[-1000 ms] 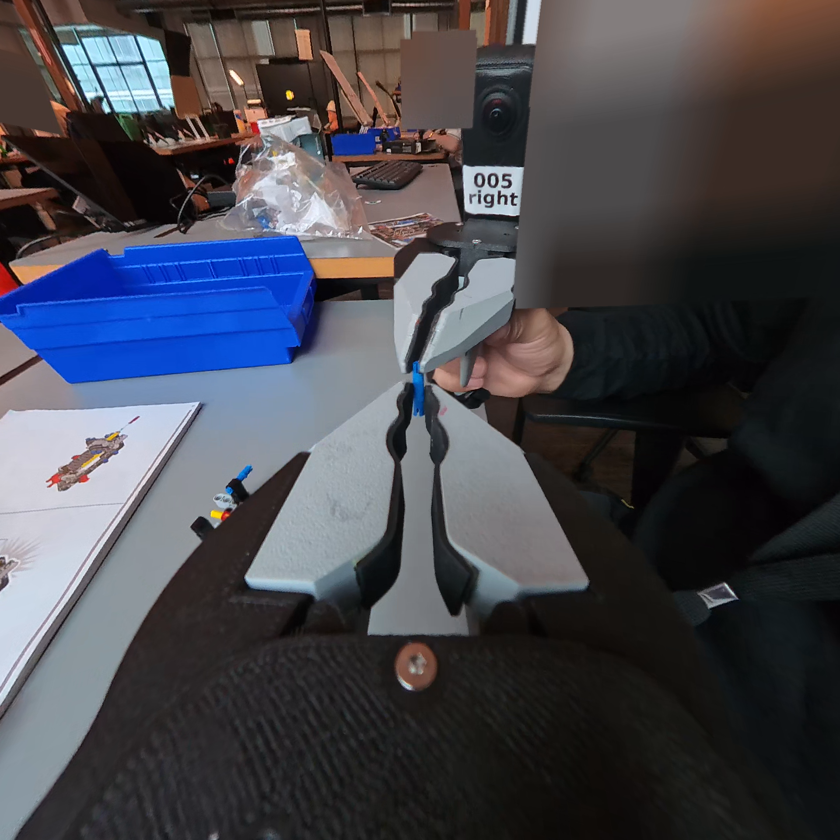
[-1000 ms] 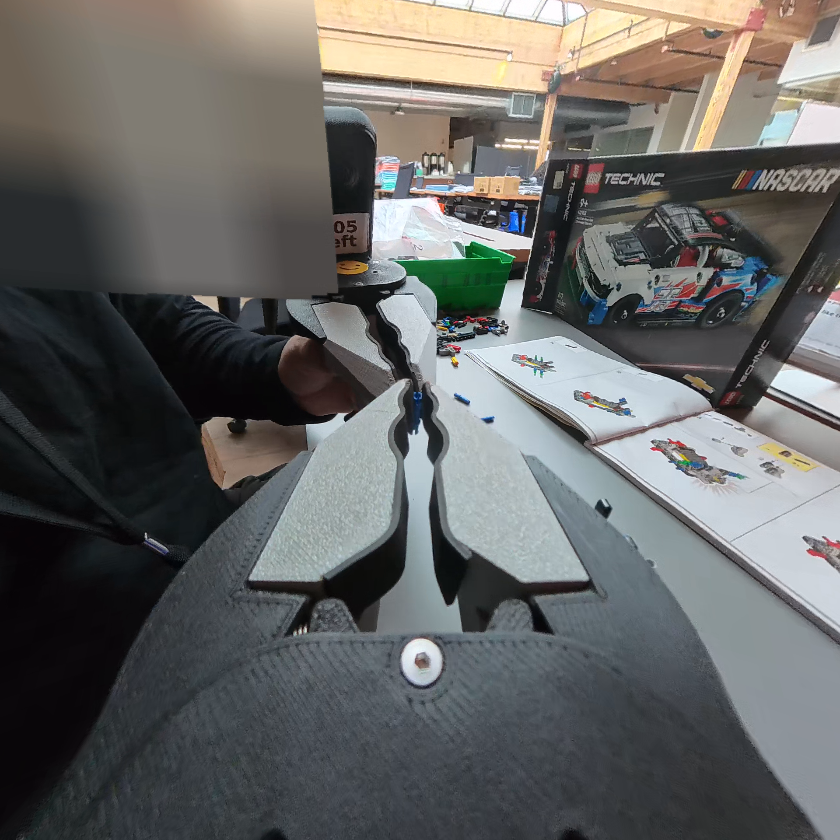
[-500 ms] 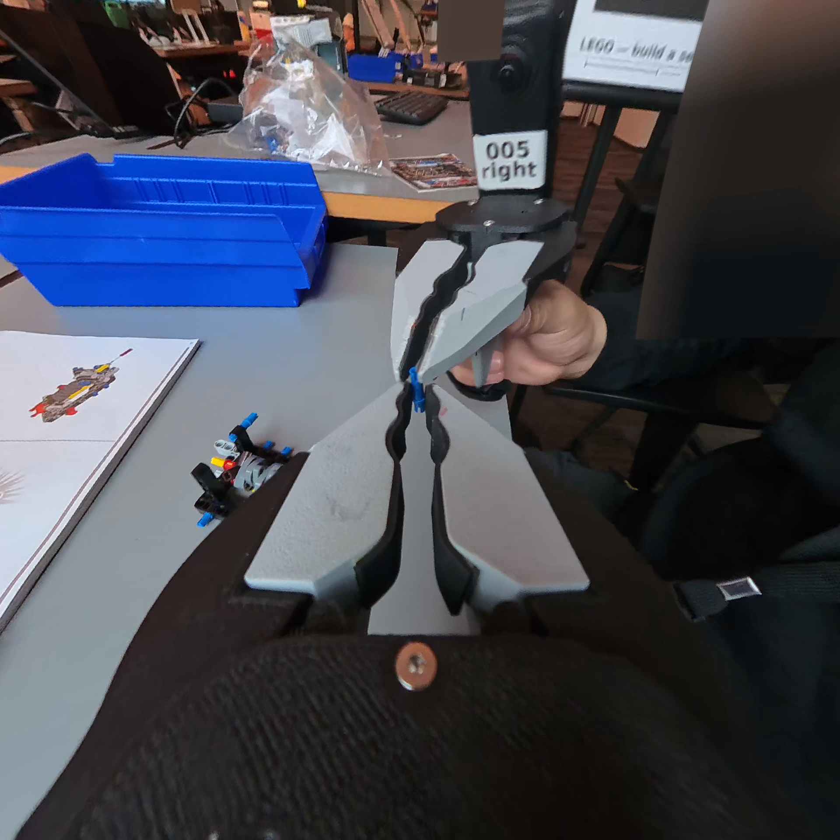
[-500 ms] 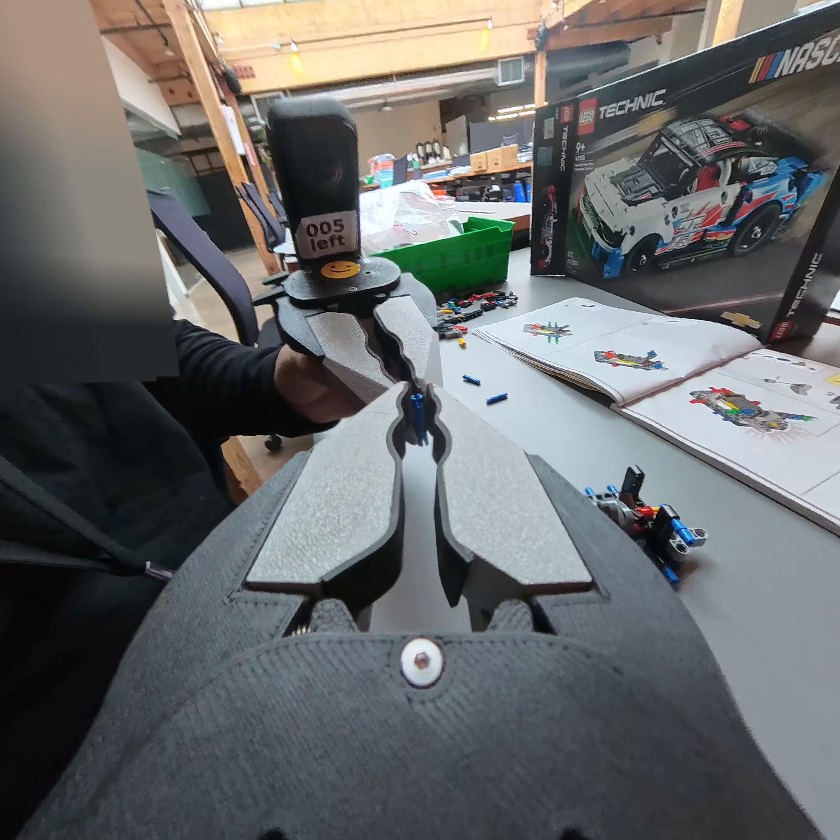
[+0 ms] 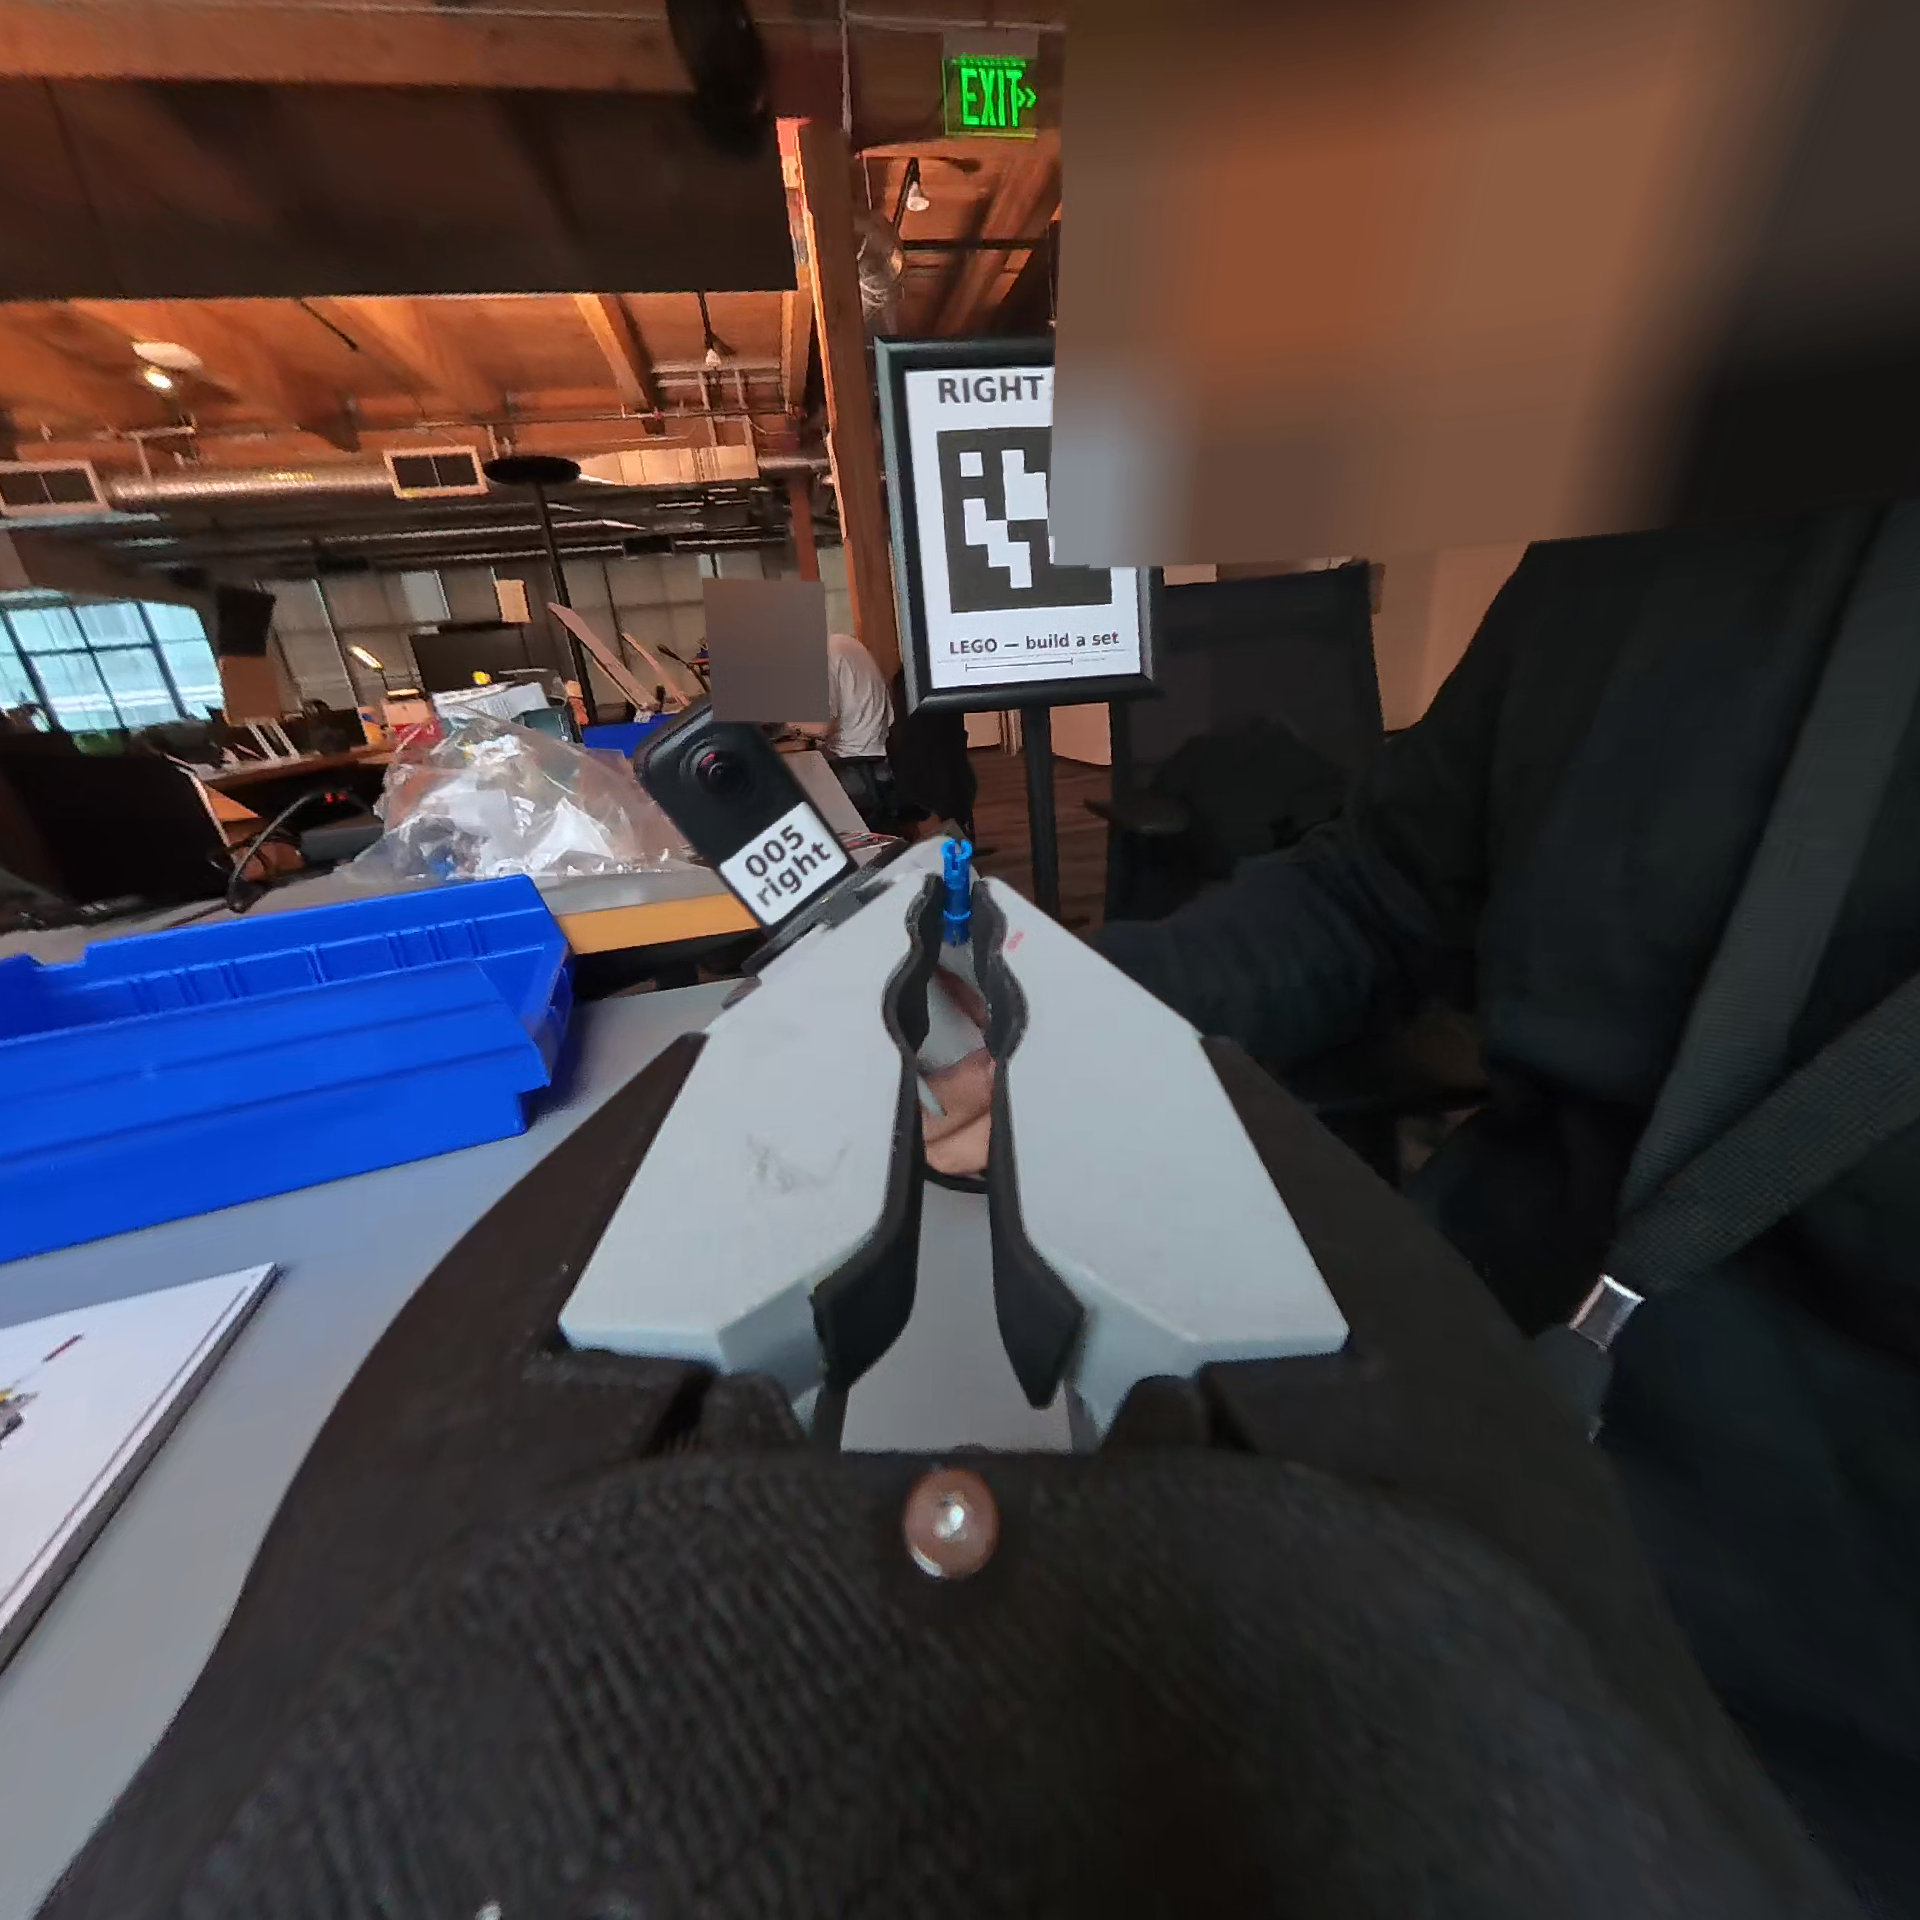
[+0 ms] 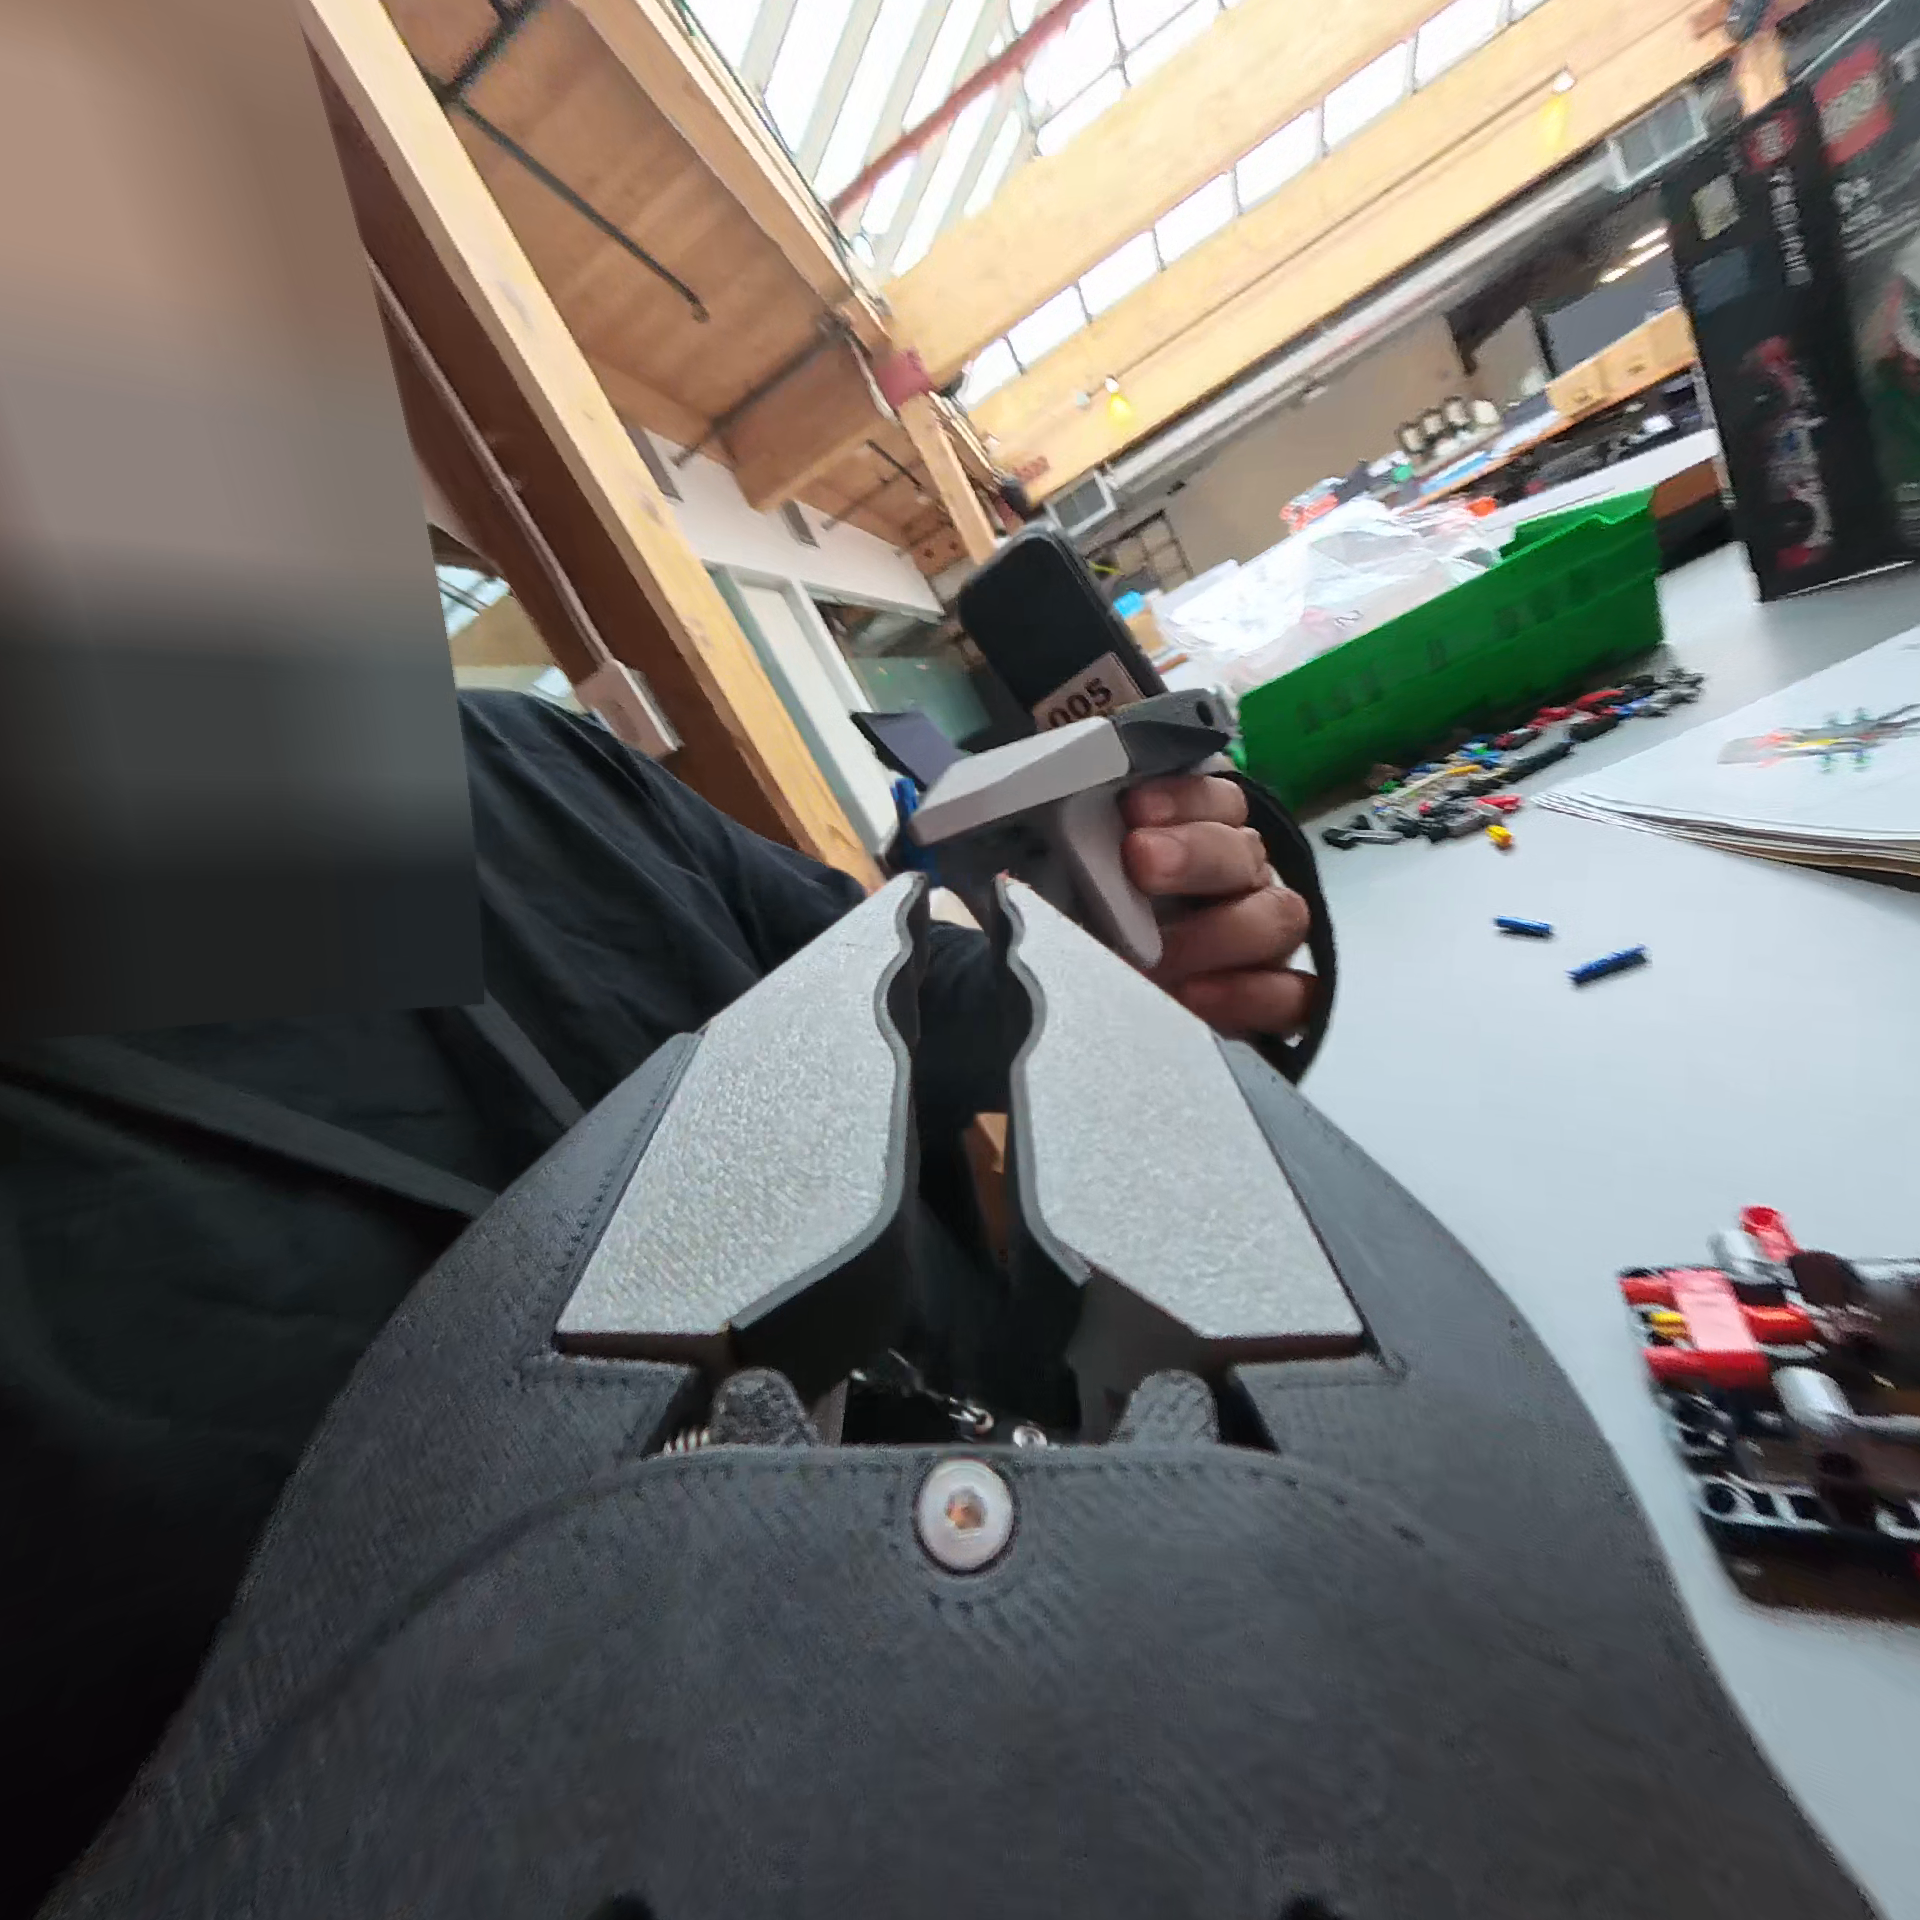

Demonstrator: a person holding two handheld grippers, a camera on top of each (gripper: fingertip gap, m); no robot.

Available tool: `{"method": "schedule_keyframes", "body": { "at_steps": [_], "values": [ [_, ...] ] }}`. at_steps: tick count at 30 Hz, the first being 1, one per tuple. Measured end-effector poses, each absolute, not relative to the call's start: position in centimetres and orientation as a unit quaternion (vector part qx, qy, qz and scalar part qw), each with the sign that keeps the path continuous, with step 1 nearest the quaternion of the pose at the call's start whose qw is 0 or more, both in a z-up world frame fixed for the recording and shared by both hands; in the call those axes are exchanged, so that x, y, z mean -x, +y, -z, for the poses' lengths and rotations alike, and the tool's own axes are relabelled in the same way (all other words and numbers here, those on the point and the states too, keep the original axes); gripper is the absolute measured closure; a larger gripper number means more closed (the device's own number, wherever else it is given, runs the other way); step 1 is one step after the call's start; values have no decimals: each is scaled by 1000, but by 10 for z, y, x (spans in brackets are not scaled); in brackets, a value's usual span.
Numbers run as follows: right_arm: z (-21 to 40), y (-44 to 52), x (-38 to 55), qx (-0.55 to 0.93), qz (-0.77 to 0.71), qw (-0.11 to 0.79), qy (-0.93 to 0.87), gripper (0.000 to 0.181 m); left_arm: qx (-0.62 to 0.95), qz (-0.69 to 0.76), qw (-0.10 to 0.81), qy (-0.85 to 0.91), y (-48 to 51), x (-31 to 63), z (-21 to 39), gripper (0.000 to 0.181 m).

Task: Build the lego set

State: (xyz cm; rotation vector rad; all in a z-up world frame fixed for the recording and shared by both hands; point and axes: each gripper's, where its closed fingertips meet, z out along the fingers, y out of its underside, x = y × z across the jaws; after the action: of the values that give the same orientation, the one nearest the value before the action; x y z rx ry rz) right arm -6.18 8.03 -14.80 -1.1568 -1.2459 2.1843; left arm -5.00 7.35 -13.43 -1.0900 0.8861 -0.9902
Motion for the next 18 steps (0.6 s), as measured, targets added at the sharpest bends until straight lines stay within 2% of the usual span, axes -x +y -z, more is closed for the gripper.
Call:
{"method": "schedule_keyframes", "body": {
  "at_steps": [7, 10, 18],
  "values": [
    [142, 72, 57, 374, -827, 106, -406, 169, 461, 423, 665, 409, 68, 44, 134, 179],
    [139, 70, 54, 352, -850, 75, -384, 178, 455, 420, 668, 412, 68, 43, 136, 178],
    [147, 73, 60, 358, -852, 57, -378, 172, 461, 406, 675, 409, 72, 47, 140, 179]
  ]
}}
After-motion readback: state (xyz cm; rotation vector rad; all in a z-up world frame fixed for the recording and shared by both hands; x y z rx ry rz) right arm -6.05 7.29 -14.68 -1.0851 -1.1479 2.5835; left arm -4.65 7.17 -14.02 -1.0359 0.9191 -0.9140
